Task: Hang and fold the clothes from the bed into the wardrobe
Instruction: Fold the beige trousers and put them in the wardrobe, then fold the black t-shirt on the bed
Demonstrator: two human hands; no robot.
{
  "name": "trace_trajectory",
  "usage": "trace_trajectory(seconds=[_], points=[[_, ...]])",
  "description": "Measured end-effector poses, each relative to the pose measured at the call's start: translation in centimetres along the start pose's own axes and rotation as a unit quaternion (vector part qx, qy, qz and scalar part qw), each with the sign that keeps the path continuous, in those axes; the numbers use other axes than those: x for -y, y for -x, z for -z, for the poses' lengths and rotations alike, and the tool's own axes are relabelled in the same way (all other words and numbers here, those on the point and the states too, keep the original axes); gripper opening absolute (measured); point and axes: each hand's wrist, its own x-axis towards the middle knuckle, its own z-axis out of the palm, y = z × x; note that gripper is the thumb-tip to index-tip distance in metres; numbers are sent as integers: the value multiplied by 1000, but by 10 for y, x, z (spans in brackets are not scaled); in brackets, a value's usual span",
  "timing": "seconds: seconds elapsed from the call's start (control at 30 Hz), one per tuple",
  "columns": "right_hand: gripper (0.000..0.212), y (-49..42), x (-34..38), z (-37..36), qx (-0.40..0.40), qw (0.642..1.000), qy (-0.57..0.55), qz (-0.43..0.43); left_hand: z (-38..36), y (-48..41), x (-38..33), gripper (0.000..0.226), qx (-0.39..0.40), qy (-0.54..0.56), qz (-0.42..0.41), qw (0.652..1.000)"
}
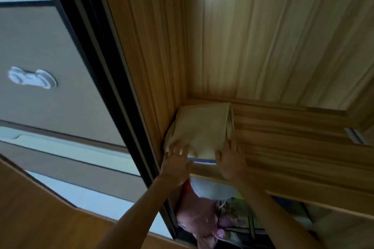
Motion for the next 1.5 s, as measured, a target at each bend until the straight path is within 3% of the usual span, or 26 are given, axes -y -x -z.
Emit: trace_trajectory(seconds=[0.23,0.43,0.63,0.87,1.1,1.5], points=[[36,96,-8,11,30,996,-22,80,11,110,-24,42,51,-73,42,995],[26,155,7,16,68,988,-42,136,19,176,-20,33,34,-28,43,998],[35,183,64,27,108,971,-91,192,24,218,33,35,7,40,108,993],[30,218,182,31,166,946,-98,262,50,295,126,32,16,70,203,976],[30,301,336,-3,232,897,-44,373,62,440,252,34,28,105,297,949],[28,456,581,-91,319,791,22,522,25,687,428,31,20,178,499,848]])
